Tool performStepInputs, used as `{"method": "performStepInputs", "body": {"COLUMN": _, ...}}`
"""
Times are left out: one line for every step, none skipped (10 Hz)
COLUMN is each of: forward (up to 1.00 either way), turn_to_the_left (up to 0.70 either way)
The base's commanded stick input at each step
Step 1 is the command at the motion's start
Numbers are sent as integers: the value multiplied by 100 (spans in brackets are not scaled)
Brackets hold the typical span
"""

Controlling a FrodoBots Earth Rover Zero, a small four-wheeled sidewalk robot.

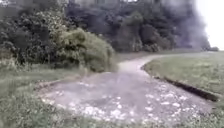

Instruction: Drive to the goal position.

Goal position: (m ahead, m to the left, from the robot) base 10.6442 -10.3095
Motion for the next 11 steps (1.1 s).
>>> {"method": "performStepInputs", "body": {"forward": 50, "turn_to_the_left": 0}}
{"method": "performStepInputs", "body": {"forward": 50, "turn_to_the_left": 0}}
{"method": "performStepInputs", "body": {"forward": 50, "turn_to_the_left": 0}}
{"method": "performStepInputs", "body": {"forward": 50, "turn_to_the_left": 0}}
{"method": "performStepInputs", "body": {"forward": 50, "turn_to_the_left": 0}}
{"method": "performStepInputs", "body": {"forward": 50, "turn_to_the_left": 0}}
{"method": "performStepInputs", "body": {"forward": 50, "turn_to_the_left": 0}}
{"method": "performStepInputs", "body": {"forward": 50, "turn_to_the_left": 0}}
{"method": "performStepInputs", "body": {"forward": 50, "turn_to_the_left": 0}}
{"method": "performStepInputs", "body": {"forward": 50, "turn_to_the_left": 0}}
{"method": "performStepInputs", "body": {"forward": 50, "turn_to_the_left": 0}}
